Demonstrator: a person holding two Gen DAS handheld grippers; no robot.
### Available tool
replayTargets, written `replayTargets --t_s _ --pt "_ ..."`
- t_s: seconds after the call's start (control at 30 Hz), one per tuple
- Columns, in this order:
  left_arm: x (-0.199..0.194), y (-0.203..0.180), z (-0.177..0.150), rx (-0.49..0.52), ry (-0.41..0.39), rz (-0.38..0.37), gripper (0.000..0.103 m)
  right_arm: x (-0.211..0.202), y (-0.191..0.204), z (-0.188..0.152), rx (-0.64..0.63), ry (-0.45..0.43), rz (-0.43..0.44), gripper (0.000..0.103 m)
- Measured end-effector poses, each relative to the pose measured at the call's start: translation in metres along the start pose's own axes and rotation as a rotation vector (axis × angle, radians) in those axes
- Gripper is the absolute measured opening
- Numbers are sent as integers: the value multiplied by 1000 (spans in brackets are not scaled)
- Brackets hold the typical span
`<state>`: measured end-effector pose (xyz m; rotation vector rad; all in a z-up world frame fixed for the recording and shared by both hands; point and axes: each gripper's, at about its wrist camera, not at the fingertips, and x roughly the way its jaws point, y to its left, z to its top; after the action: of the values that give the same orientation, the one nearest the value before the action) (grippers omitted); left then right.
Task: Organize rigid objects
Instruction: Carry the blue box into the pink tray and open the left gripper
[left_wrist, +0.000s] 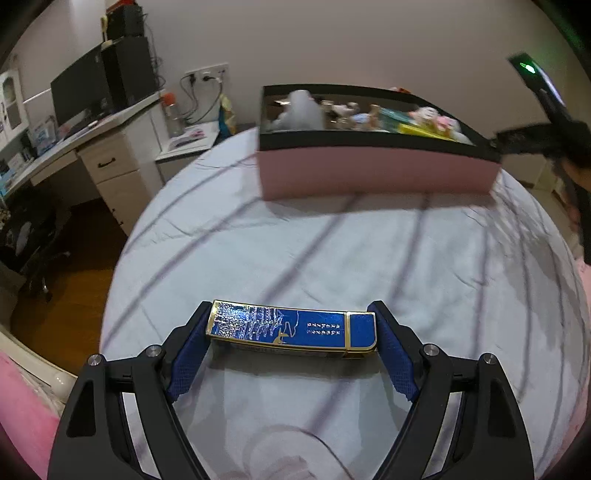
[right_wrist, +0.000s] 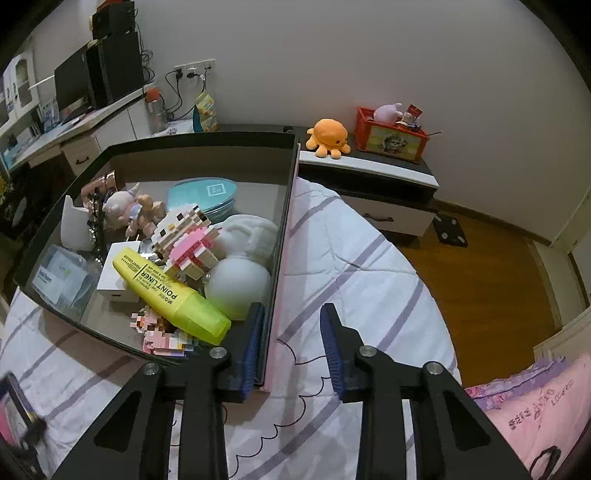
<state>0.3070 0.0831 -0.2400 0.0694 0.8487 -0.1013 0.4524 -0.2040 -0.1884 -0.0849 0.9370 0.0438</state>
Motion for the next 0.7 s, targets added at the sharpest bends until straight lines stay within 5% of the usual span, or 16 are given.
replayTargets --t_s 0.7 --pt "23 14 39 21 21 48 84 2 -1 1 -4 6 9 26"
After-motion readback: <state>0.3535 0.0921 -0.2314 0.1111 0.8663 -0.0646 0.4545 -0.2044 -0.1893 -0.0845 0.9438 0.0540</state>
